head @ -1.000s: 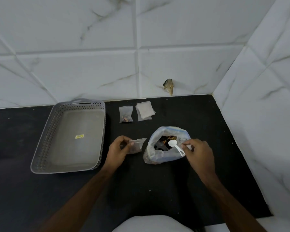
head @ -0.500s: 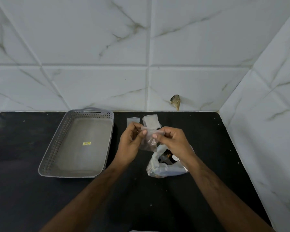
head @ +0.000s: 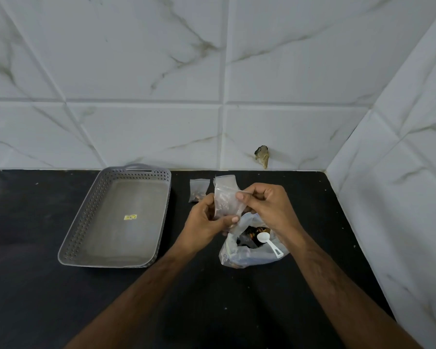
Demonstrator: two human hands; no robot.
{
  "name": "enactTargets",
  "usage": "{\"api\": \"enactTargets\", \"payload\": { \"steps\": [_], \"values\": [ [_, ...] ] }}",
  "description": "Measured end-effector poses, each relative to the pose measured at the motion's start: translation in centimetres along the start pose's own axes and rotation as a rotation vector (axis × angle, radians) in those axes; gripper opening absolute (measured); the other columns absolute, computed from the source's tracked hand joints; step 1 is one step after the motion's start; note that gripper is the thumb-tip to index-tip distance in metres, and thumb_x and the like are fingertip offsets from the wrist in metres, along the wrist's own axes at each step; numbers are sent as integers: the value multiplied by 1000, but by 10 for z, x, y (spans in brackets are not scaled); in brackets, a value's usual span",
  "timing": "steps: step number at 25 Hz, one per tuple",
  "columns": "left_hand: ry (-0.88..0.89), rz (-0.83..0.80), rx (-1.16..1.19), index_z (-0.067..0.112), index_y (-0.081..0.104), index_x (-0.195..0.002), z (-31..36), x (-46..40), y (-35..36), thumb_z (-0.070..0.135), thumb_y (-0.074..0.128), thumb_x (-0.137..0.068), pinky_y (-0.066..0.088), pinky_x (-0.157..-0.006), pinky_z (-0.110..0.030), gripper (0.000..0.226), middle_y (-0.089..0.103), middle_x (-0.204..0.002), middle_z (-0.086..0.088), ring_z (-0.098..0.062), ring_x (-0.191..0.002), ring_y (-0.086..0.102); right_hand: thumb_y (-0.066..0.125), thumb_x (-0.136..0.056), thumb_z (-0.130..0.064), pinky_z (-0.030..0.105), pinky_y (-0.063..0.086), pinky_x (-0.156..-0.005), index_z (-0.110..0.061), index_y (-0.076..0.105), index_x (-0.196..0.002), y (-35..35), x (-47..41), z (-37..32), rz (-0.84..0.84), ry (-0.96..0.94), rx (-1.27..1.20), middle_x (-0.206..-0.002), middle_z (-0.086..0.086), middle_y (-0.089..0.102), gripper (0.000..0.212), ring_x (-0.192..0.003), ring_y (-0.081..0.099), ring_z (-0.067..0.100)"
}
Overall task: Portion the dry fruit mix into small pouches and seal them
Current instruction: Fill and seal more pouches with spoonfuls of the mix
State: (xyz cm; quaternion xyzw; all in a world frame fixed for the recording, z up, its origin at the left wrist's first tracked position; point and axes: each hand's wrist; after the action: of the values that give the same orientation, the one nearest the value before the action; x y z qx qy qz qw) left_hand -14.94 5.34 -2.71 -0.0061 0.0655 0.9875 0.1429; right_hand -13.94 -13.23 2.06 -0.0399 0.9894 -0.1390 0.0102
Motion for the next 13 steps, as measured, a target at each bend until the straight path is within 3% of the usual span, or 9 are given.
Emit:
{"api": "enactTargets", "payload": {
  "steps": [4, 6, 9, 13],
  "values": [
    [51, 87, 30, 0, 63, -114, 5, 6, -3, 13, 70, -89, 61, -80, -35, 30, 73, -102, -9, -23, -96, 72, 75, -90, -17, 39, 61, -76, -11, 77, -90, 4, 6, 0, 0, -49, -1, -79, 4, 76, 6, -76, 74, 23],
    [83, 145, 16, -1, 65, -107, 8, 6, -6, 16, 65, -92, 60, -79, -32, 23, 72, -97, -13, -21, -91, 71, 75, -91, -15, 38, 61, -78, -12, 78, -92, 7, 10, 1, -22, -60, -7, -82, 3, 76, 4, -80, 74, 22],
    [113, 152, -12, 6, 68, -99, 14, 5, -10, 16, 66, -92, 57, -76, -26, 13, 72, -90, -5, -17, -85, 70, 74, -91, -14, 39, 61, -81, -14, 77, -94, 11, 12, 1, -23, -68, -16, -84, 2, 76, 4, -84, 73, 20],
    [139, 163, -50, 6, 69, -98, 15, 7, -14, 15, 69, -91, 58, -78, -33, 11, 73, -92, -12, -25, -86, 71, 76, -89, -14, 42, 61, -82, -18, 77, -93, 21, 12, -4, -19, -72, -19, -88, -1, 75, 6, -88, 72, 17]
  ]
}}
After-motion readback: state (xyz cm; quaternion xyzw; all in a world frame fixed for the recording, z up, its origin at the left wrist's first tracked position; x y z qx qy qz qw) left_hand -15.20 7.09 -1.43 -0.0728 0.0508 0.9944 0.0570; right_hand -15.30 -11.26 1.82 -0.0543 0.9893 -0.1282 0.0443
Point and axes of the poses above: each hand's wrist, its own x-axis away from the middle knuckle, its own y-axis out of the palm, z = x × y
